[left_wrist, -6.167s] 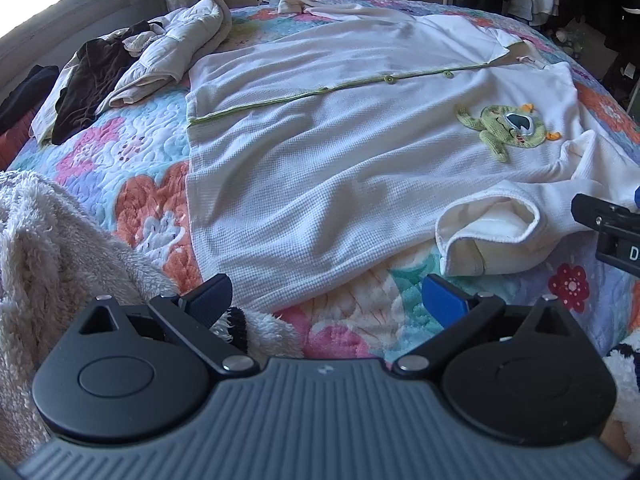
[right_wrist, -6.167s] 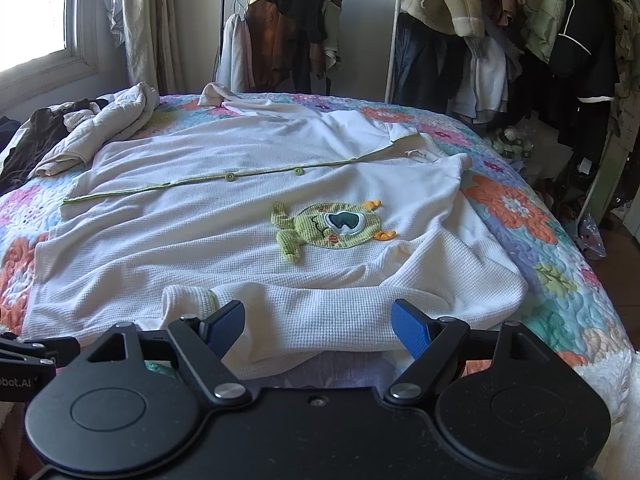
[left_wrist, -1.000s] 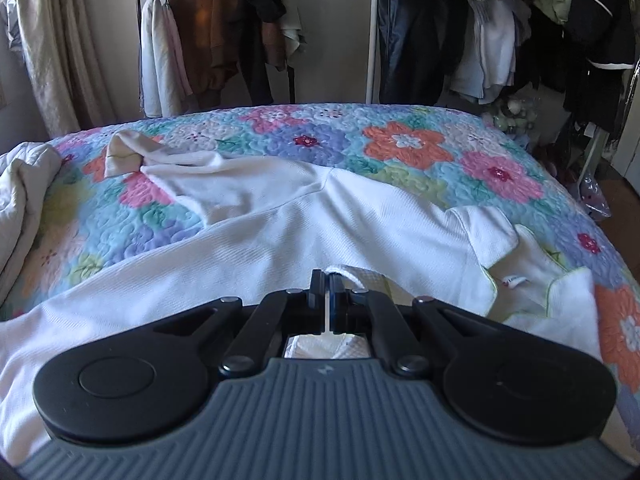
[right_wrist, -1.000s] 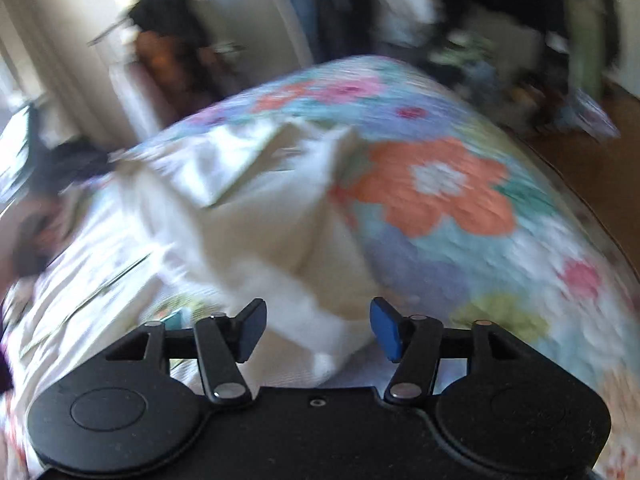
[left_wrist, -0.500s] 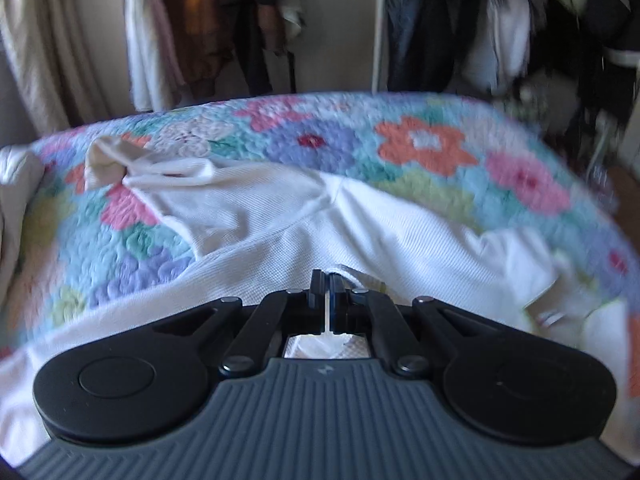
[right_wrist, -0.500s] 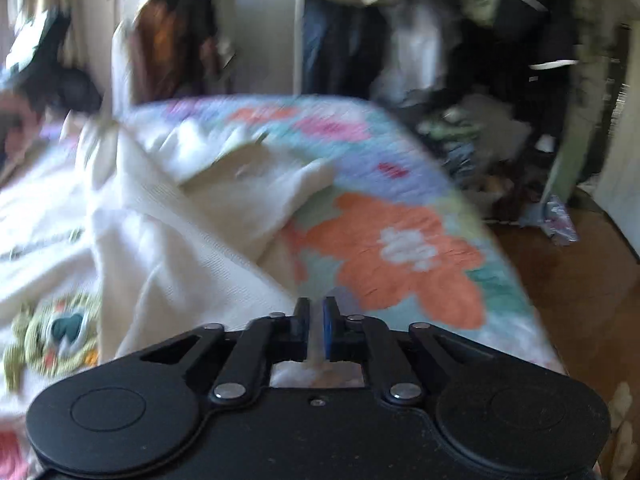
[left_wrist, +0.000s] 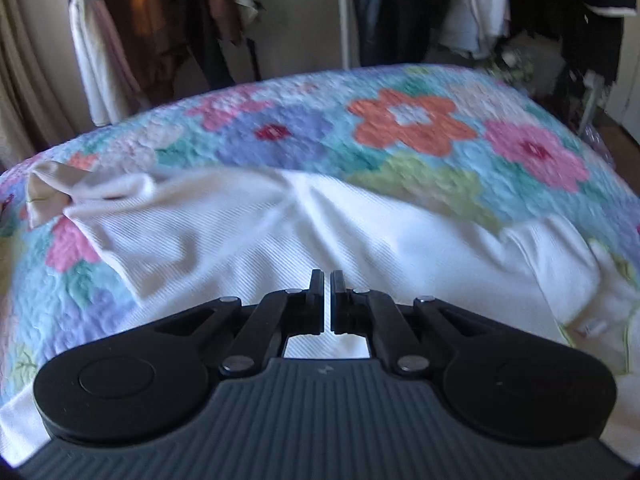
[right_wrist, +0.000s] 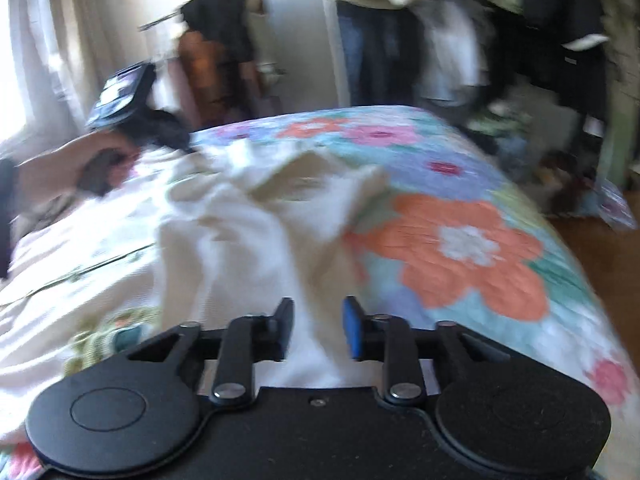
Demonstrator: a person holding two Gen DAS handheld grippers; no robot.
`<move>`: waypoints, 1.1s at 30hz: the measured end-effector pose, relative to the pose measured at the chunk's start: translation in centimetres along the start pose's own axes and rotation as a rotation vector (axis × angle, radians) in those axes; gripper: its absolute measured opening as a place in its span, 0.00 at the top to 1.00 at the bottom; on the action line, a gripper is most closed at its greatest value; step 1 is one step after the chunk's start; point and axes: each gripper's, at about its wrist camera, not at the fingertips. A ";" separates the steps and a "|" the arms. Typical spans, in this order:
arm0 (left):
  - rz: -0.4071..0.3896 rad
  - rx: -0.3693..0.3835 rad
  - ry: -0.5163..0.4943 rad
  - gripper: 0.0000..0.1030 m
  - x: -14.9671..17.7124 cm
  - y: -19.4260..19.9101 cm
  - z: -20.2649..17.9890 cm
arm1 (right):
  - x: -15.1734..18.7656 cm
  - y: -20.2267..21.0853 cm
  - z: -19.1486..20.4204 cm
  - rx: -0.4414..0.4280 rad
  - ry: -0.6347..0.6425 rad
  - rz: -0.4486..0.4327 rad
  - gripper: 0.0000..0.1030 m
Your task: Fold clothes
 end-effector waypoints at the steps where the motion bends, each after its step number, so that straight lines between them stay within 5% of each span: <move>1: 0.008 0.012 0.018 0.98 -0.1 0.3 0.7 | -0.3 -0.4 0.6 -0.010 0.024 0.005 0.60; 7: 0.020 0.144 0.017 0.87 2.3 4.4 3.3 | -6.4 -3.6 6.7 -0.020 0.263 -0.002 0.58; 9: 0.030 0.168 0.030 0.55 3.2 5.3 4.0 | -8.0 -6.2 9.4 -0.004 0.436 0.045 0.48; 11: 0.041 0.194 0.050 0.41 4.0 5.8 4.5 | -8.9 -9.1 11.7 0.046 0.592 0.094 0.45; 15: 0.080 0.242 0.017 0.37 5.0 5.0 3.6 | -9.7 -11.1 12.0 0.157 0.517 0.080 0.45; 17: 0.080 0.239 0.000 0.47 5.4 4.4 2.8 | -9.7 -10.8 11.7 0.070 0.498 0.069 0.45; 18: 0.085 0.251 -0.008 0.88 5.6 4.0 2.4 | -9.6 -11.2 11.9 0.055 0.530 0.075 0.45; 19: 0.100 0.273 -0.018 0.97 5.7 3.6 2.0 | -9.6 -11.6 12.0 0.044 0.560 0.078 0.45; 23: 0.057 0.316 -0.002 1.00 5.1 4.2 0.8 | -9.3 -13.5 12.3 -0.056 0.614 0.049 0.45; 27: 0.014 0.367 0.037 1.00 2.2 5.0 -0.5 | -9.7 -16.1 12.1 -0.003 0.630 0.037 0.49; 29: -0.006 0.378 0.042 1.00 0.7 5.3 -1.1 | -9.4 -15.5 11.7 -0.006 0.643 -0.005 0.86; 33: 0.025 0.367 0.017 0.97 0.0 5.3 -1.2 | -10.1 -14.9 10.7 0.018 0.594 -0.045 0.98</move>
Point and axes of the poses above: each gripper's, at about its wrist camera, not at the fingertips, and y roughly against the way its jaws point, z to its left, x to its underside, and after that the axes turned 6 degrees about y, right-handed
